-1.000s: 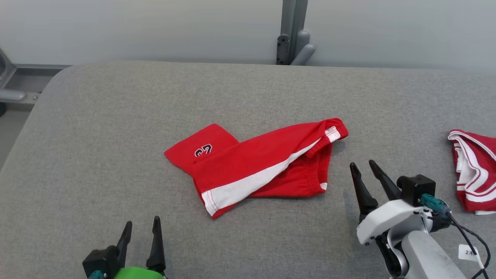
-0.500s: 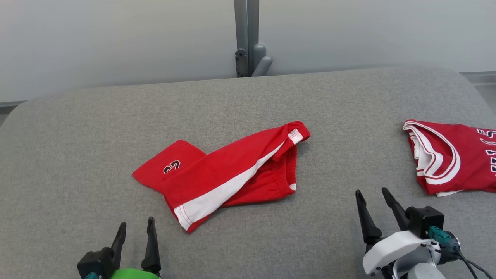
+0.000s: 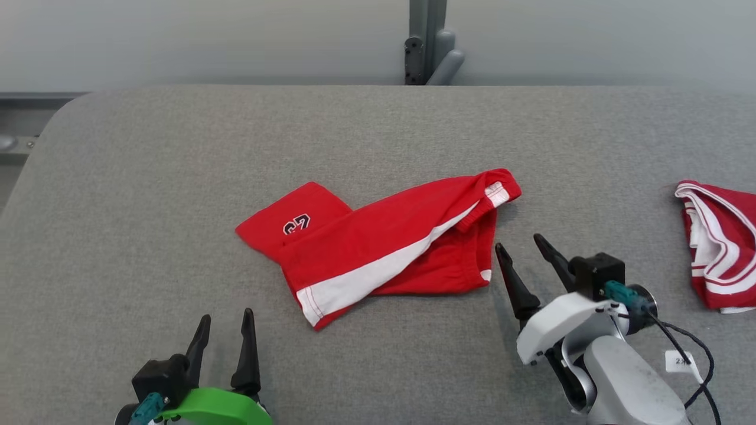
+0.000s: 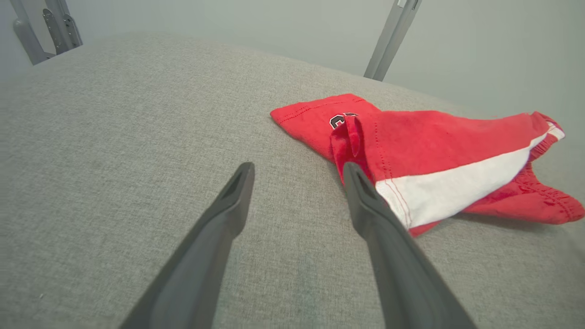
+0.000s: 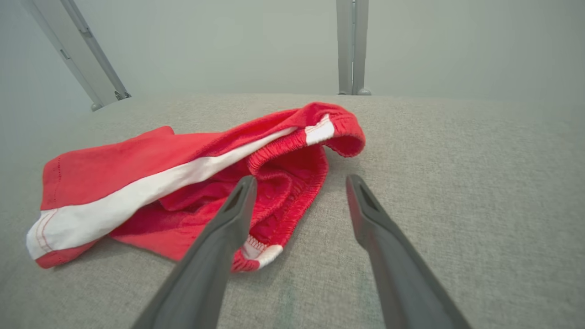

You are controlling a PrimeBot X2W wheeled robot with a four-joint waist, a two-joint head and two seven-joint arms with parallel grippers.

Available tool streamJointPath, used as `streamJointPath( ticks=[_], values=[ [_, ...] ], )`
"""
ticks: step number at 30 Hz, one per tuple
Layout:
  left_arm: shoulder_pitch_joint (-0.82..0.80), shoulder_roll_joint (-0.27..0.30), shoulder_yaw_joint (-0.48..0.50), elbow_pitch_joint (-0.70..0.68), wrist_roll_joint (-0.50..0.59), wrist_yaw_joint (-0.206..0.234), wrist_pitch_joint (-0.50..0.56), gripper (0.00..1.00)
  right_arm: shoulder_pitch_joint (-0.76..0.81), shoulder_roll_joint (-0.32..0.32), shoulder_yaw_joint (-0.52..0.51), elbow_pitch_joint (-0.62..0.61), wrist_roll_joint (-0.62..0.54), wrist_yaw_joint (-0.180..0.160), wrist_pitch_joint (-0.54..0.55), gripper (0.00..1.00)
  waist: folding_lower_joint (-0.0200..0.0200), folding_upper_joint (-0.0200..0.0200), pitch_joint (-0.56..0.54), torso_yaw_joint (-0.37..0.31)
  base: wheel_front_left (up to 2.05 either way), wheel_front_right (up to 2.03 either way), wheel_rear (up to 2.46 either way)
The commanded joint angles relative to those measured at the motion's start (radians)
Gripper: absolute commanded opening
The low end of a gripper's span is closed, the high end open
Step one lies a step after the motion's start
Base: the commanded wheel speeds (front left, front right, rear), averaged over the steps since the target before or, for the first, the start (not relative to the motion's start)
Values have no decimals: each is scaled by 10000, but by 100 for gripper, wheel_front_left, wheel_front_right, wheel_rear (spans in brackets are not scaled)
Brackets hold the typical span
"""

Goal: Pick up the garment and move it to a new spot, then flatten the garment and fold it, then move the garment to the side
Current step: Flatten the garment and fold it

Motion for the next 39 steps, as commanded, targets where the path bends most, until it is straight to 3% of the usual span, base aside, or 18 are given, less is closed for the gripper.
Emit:
streamJointPath(
  ticks=[1, 11, 21, 22, 23, 25, 26, 39],
  values=[
    [-230, 40, -37, -41, -133, -41, 6, 100, -371, -44, 101, 307, 84, -2, -28, 100, 0, 0, 703, 787, 0, 0, 0],
    [-612, 39, -407, -138, -451, 120, 6, 100, -1829, -287, 547, 1890, 30, -4, -28, 100, 0, 0, 1387, 1469, 0, 0, 0],
    [-802, 37, -545, -205, -554, 188, 6, 100, -2245, -305, 739, 1848, -8, -2, -28, 100, 0, 0, 1666, 1620, 0, 0, 0],
    [-805, 37, -546, -202, -551, 192, 6, 100, -2245, -303, 758, 1795, -18, -2, -28, 90, 0, 0, 1671, 1618, 0, 0, 0],
    [-805, 37, -546, -202, -551, 192, 6, 100, -2245, -303, 758, 1795, -18, -2, -28, 90, 0, 0, 1671, 1618, 0, 0, 0],
    [-824, 37, -532, -198, -547, 202, 6, 100, -2236, -271, 768, 1623, 2, -2, -28, 11, 0, 0, 1663, 1597, 0, 0, 0],
    [-820, 37, -520, -189, -536, 208, 6, 100, -2181, -270, 793, 1569, 2, -2, -28, 0, 0, 0, 1637, 1576, 0, 0, 0],
    [-252, 40, -263, -58, -314, 77, 6, 100, -1085, -941, 2010, 512, 1070, -2, -27, 0, 0, 0, 493, 465, 0, 0, 0]
  ],
)
